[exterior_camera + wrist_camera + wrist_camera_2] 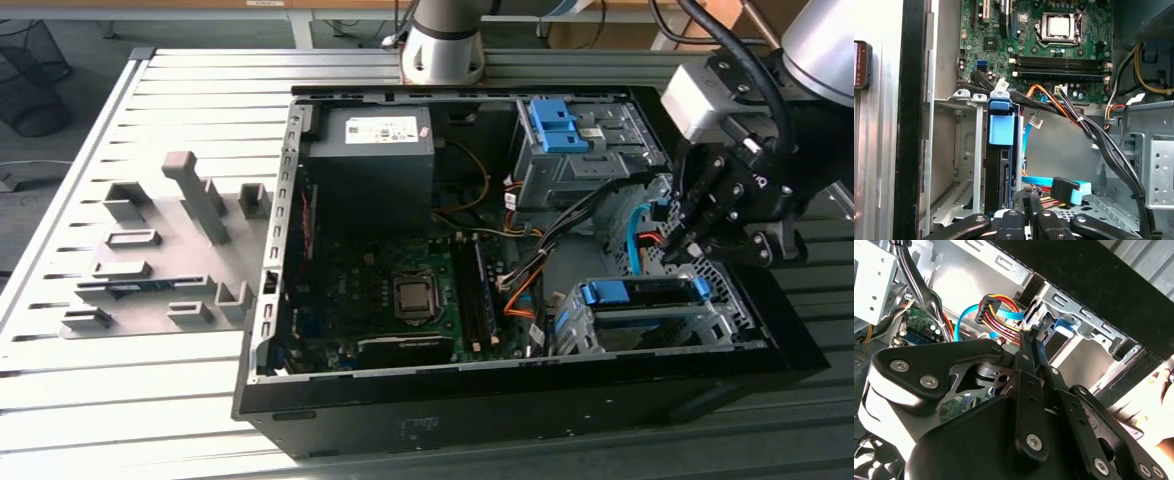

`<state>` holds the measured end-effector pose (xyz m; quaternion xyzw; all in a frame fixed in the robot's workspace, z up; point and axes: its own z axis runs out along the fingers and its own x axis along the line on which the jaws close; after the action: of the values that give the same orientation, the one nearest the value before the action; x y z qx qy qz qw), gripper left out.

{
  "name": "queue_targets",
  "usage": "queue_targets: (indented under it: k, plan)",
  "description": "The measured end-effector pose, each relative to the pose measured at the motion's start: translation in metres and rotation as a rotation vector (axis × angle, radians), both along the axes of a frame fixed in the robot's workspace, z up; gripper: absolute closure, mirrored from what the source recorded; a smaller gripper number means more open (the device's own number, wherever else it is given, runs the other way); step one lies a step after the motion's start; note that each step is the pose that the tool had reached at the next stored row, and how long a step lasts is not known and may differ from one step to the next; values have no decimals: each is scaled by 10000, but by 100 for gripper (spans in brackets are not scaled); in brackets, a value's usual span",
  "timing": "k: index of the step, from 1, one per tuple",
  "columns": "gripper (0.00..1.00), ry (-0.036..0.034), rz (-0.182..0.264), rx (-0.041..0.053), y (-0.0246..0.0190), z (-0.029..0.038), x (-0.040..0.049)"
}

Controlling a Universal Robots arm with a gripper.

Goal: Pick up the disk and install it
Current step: 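Insert the first disk wire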

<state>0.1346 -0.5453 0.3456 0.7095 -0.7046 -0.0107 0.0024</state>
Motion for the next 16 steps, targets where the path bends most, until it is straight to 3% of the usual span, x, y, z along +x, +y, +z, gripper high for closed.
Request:
queue_targets:
  k: [7, 11, 14, 16]
  plan:
    - [84, -76, -18, 1, -86, -8, -50]
    - [84, -191, -17, 1, -97, -24, -74]
    - [84, -340, -32, 1, -98, -48, -97]
    - [84, -388, -62, 2, -98, -56, -111]
